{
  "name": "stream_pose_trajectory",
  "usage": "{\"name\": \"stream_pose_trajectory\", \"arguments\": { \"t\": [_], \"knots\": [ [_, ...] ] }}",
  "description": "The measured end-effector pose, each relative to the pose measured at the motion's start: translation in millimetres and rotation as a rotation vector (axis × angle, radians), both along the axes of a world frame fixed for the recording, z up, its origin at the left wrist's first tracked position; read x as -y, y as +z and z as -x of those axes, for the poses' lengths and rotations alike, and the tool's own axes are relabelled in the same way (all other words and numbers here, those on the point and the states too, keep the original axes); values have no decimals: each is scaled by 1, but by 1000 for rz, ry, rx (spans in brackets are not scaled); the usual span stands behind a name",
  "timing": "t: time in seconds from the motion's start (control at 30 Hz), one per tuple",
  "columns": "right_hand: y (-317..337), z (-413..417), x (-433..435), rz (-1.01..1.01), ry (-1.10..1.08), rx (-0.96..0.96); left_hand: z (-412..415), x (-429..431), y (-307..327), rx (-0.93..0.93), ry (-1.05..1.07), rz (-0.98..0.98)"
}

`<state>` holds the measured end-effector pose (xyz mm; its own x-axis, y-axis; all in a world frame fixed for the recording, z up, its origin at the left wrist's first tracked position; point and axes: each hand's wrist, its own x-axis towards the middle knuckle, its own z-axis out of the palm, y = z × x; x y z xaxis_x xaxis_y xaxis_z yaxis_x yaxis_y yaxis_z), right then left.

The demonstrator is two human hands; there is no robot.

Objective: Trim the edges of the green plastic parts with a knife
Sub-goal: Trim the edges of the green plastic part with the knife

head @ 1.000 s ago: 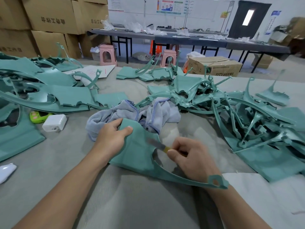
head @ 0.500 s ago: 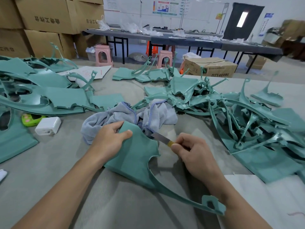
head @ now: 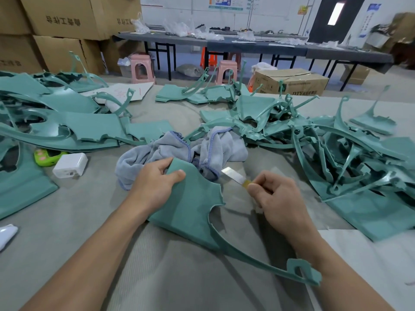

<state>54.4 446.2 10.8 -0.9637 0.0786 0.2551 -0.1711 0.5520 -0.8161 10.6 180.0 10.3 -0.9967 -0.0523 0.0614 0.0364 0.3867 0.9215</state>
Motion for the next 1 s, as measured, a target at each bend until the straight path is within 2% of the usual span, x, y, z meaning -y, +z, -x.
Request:
{"name": "stream_pose_trajectory", "arguments": {
  "t": [0.07,0.13,0.23,0.3,0.37,0.43,0.5,0.6,0.7,0.9,1.0],
  "knots": [
    [2,-2,-2,95,0,-14,-3,-1,0,-18,-3,-52],
    [8,-4,-5,208,-28,-58,-6,-4,1,-68,22,-214],
    [23,-4,-19,473,-124,-118,-10,-5,12,-303,213,-410],
    [33,-6,-30,764,-163,-128,-14,-4,20,-472,311,-414],
    [39,-8,-39,1043,-183,-116,-19,-6,22,-533,318,-389],
    [43,-9,-42,1113,-198,-125,-22,-11,20,-521,276,-327],
    [44,-11,-39,1028,-223,-153,-25,-15,19,-517,176,-209],
    [41,-16,-23,758,-178,-195,-30,-22,16,-561,-20,32],
    [32,-25,8,430,-64,-232,-34,-27,12,-565,-19,201],
    [22,-40,49,32,60,-247,-37,-31,14,-578,-6,217],
    [23,-32,42,-143,-127,-270,-35,-31,11,-569,12,188]
  ]
}}
